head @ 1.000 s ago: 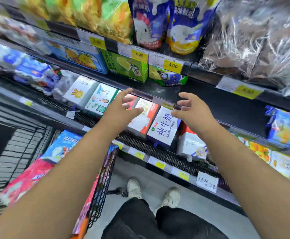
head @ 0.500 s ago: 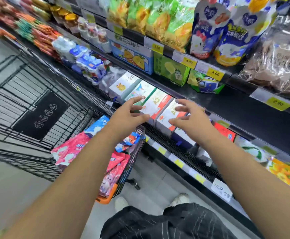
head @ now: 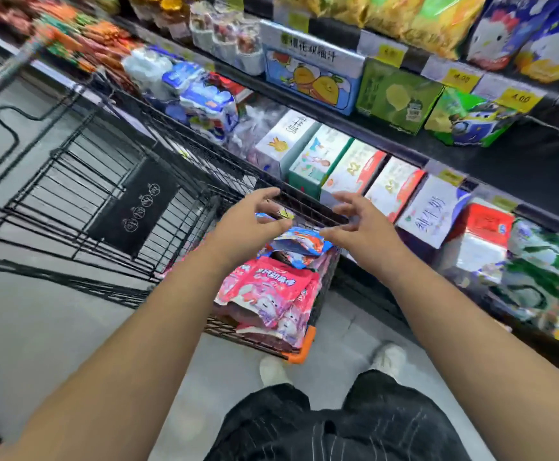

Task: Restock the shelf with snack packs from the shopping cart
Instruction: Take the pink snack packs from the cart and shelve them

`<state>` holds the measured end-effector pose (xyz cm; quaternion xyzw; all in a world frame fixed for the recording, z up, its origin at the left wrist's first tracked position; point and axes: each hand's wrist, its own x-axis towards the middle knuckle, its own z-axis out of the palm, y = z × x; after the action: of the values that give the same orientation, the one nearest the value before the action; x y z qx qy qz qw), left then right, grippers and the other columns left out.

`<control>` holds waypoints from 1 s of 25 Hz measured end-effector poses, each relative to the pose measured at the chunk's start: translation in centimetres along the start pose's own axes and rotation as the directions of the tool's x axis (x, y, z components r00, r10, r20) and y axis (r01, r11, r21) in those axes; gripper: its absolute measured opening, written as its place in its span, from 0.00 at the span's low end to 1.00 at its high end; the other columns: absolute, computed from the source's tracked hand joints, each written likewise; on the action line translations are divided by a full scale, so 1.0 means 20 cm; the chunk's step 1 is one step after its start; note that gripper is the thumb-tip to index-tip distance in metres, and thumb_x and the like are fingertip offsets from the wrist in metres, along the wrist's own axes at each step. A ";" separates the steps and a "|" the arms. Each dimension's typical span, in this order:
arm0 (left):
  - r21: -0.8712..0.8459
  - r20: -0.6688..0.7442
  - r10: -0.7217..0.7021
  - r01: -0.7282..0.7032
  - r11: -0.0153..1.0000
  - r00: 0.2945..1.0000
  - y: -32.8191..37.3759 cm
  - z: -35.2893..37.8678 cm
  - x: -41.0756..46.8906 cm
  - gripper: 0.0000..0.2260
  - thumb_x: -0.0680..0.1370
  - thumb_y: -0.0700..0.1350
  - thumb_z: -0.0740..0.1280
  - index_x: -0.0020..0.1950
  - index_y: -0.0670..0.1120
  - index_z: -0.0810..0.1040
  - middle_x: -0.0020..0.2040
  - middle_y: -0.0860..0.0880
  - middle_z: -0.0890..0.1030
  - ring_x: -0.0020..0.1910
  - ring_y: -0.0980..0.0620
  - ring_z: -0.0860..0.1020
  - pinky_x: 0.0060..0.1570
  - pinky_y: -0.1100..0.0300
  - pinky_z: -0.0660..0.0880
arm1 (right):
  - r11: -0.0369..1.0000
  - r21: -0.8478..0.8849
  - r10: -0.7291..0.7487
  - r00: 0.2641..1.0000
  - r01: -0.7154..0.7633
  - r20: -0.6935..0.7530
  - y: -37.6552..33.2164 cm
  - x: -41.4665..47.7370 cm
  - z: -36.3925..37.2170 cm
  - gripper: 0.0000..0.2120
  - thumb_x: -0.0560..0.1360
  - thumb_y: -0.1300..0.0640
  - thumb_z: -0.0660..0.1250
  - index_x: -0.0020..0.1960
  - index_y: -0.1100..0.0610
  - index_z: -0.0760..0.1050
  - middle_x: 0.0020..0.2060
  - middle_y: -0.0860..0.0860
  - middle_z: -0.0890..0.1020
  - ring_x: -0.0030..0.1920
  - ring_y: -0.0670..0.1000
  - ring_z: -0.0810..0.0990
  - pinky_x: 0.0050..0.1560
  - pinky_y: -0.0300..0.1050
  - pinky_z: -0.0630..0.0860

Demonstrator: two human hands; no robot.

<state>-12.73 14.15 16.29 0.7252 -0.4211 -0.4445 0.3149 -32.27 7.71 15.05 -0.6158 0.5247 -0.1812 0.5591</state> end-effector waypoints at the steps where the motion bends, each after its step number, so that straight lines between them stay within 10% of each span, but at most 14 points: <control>1: 0.010 0.004 -0.006 0.006 1.000 1.000 -0.04 -0.05 -0.01 0.24 0.77 0.45 0.72 0.72 0.53 0.70 0.62 0.50 0.79 0.55 0.53 0.80 0.56 0.53 0.77 | 1.000 -0.008 0.008 1.000 -0.008 -0.002 0.00 -0.01 0.06 0.30 0.72 0.62 0.74 0.70 0.50 0.68 0.62 0.52 0.74 0.46 0.50 0.80 0.42 0.35 0.75; 6: 0.018 0.040 -0.021 0.021 1.000 0.999 -0.17 -0.17 -0.02 0.23 0.76 0.47 0.72 0.69 0.57 0.71 0.62 0.51 0.79 0.54 0.57 0.79 0.60 0.50 0.77 | 0.997 -0.062 0.049 0.999 -0.050 -0.013 0.01 -0.05 0.24 0.29 0.72 0.60 0.75 0.70 0.49 0.69 0.60 0.50 0.75 0.46 0.50 0.80 0.52 0.45 0.77; 13: 0.000 0.021 -0.119 0.119 0.993 0.993 -0.29 -0.22 0.05 0.23 0.77 0.48 0.71 0.71 0.54 0.71 0.62 0.52 0.78 0.55 0.60 0.78 0.50 0.62 0.72 | 0.991 -0.078 0.110 0.993 -0.106 0.045 0.14 0.03 0.32 0.28 0.72 0.60 0.75 0.69 0.49 0.70 0.58 0.49 0.75 0.36 0.41 0.79 0.39 0.33 0.76; 20: -0.003 0.002 -0.259 0.259 0.966 0.966 -0.44 -0.21 0.11 0.22 0.77 0.46 0.72 0.70 0.51 0.73 0.60 0.50 0.79 0.57 0.51 0.79 0.58 0.52 0.76 | 0.953 -0.287 0.161 0.961 -0.093 0.223 0.25 0.12 0.42 0.31 0.73 0.55 0.74 0.73 0.50 0.66 0.64 0.52 0.74 0.51 0.51 0.79 0.57 0.49 0.75; 25: 0.032 0.086 -0.267 0.266 0.964 0.960 -0.55 -0.21 0.18 0.23 0.76 0.46 0.72 0.71 0.51 0.72 0.60 0.52 0.78 0.58 0.54 0.79 0.49 0.61 0.74 | 0.937 -0.331 0.198 0.951 -0.113 0.237 0.29 0.15 0.52 0.30 0.74 0.53 0.73 0.73 0.50 0.66 0.66 0.52 0.74 0.51 0.48 0.75 0.52 0.40 0.69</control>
<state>-4.36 16.11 7.47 0.7578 -0.3378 -0.5106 0.2257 -25.26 11.43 5.59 -0.6717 0.5143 0.0341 0.5322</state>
